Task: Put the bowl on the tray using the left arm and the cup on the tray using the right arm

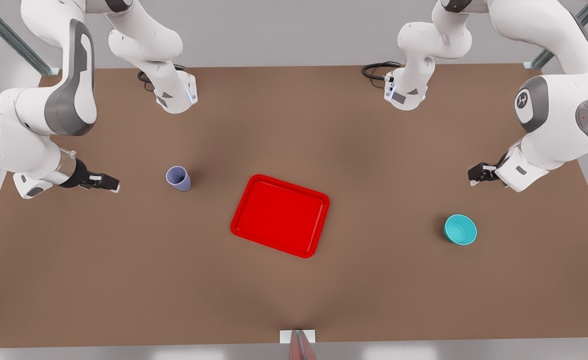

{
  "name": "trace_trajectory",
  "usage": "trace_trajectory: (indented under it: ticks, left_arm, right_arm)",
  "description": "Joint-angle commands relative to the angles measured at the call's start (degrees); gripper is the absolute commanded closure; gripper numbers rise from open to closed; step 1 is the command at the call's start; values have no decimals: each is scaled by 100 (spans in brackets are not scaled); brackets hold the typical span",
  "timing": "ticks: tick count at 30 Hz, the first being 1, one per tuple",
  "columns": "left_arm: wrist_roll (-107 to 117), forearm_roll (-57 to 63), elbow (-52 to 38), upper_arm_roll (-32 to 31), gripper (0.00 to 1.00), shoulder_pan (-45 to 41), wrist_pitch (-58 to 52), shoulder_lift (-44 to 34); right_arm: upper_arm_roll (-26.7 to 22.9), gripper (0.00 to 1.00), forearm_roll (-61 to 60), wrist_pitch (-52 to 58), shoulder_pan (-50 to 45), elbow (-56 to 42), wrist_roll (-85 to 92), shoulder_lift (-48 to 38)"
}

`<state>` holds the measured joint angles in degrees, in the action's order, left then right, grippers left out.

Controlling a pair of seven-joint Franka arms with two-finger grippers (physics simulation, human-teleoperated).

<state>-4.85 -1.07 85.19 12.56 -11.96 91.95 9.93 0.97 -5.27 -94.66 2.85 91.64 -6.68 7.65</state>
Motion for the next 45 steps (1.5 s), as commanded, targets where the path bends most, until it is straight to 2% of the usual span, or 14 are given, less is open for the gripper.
trace_trajectory:
  ticks: [1,2,4,5,8,10,24,25,26,27,29,32,39,45]
  left_arm:
    - [2,19,-2,1,0,0,-2,18]
    - [2,19,-2,9,0,9,-2,62]
    - [19,274,94,9,0,167,130,826]
    - [-51,213,191,-17,0,501,779,1300]
    - [-1061,-1272,428,-43,0,1433,2151,2426]
    - [-1211,-1290,710,-43,0,1468,2670,2558]
    - [-1475,-1571,701,-43,0,1556,3022,3296]
    - [-1475,-1571,701,-43,10,1556,3013,3296]
    - [-1475,-1563,701,-35,40,1556,3004,3296]
    - [-1466,-1563,701,-43,57,1556,3013,3296]
    - [-1457,-1571,701,-43,74,1556,3013,3305]
    - [-1440,-1571,701,-43,79,1556,3022,3322]
    - [-1378,-1554,639,-52,79,1556,3004,3367]
    - [-825,-1580,657,-228,79,1187,2899,2945]
  right_arm:
    - [0,0,0,0,-3,3,0,0]
    - [0,0,0,0,-3,3,0,0]
    - [0,0,0,0,-3,3,0,0]
    - [0,0,0,0,-3,-6,0,0]
    - [0,0,0,0,5,-6,0,0]
    - [0,0,0,0,5,-6,0,0]
    - [-9,0,0,0,5,3,0,0]
    - [-9,0,0,0,5,3,0,0]
    - [-9,0,0,0,5,3,0,0]
    - [-9,0,0,0,5,3,0,0]
    - [-9,0,0,0,5,3,0,0]
    - [-9,0,0,0,5,3,0,0]
    - [-9,0,0,0,32,20,9,0]
    - [-9,0,0,0,76,20,9,0]
